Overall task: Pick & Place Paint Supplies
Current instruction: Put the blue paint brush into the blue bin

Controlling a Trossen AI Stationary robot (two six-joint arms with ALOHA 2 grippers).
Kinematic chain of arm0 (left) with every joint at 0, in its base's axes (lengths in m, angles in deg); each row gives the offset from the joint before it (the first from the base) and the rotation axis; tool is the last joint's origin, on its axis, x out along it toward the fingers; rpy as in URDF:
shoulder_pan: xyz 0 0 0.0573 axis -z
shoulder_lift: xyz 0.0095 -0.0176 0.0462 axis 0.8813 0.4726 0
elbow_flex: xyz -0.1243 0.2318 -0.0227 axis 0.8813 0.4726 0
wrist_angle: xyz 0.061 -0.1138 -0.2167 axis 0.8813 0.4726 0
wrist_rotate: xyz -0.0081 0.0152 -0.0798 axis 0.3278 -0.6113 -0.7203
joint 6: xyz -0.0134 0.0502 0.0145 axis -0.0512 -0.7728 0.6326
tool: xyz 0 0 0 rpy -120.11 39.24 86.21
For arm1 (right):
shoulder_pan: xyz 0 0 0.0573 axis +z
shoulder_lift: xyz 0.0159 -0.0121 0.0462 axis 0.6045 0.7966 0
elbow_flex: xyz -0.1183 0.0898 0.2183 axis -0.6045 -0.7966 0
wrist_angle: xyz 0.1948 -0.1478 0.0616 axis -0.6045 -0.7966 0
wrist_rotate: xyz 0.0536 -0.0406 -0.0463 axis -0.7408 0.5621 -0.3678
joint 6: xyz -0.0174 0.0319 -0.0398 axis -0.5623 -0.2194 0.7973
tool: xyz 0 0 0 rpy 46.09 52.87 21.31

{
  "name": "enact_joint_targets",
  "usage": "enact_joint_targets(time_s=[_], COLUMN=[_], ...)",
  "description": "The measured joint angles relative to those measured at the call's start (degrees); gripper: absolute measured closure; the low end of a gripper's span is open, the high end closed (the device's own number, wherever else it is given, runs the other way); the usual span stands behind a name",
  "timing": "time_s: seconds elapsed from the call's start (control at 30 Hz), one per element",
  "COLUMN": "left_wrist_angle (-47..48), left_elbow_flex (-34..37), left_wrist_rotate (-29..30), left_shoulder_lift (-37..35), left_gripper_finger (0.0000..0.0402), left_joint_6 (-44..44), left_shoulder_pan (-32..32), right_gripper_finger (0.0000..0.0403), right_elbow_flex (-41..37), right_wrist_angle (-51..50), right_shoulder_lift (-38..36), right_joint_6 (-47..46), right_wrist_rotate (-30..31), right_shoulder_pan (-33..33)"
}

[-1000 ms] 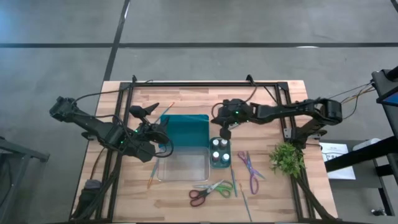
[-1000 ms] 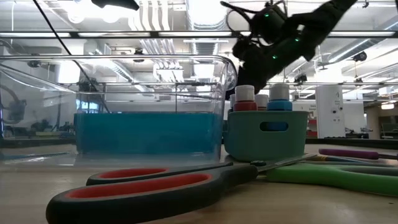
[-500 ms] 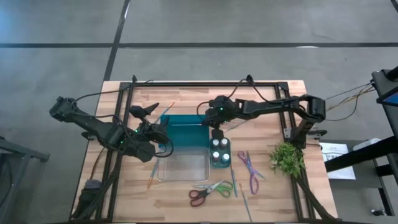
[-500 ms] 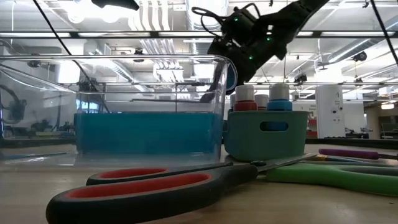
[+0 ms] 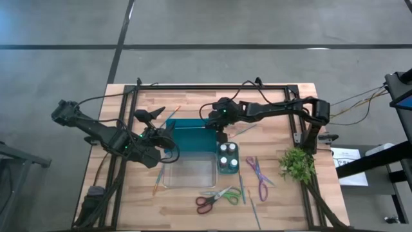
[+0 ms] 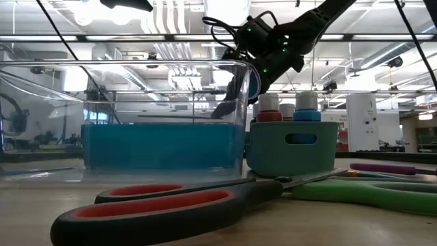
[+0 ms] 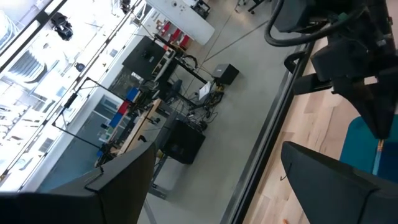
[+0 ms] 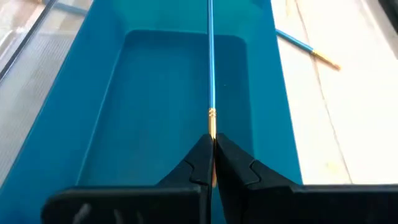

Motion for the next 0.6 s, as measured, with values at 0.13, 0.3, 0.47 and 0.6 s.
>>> enact_joint_targets(time_s=[0.13,0.3,0.47,0.6], left_wrist_angle=[0.0,0.0,-0.02,-0.04], left_elbow_flex=[0.14,0.55,0.57,0.57], left_wrist_rotate=[0.0,0.0,-0.01,0.0], left_shoulder_lift=[0.0,0.0,0.0,0.0], left_gripper_finger=[0.0048,0.0048,0.0048,0.0048], left_joint_6=[0.0,-0.07,-0.07,-0.09], left_shoulder_pan=[0.0,0.0,0.0,0.0], right_gripper_finger=[0.0394,0.0394,0.0386,0.0346], right_elbow_flex=[-0.62,-0.69,-0.05,-0.14], right_wrist_angle=[1.5,3.64,3.94,3.87], right_shoulder_lift=[0.0,-0.07,-0.09,-0.09], right_joint_6=[0.19,0.22,0.78,0.66], right_wrist_rotate=[-0.16,-2.57,-2.87,-2.97], right_shoulder_pan=[-0.08,-0.2,-0.27,-0.51])
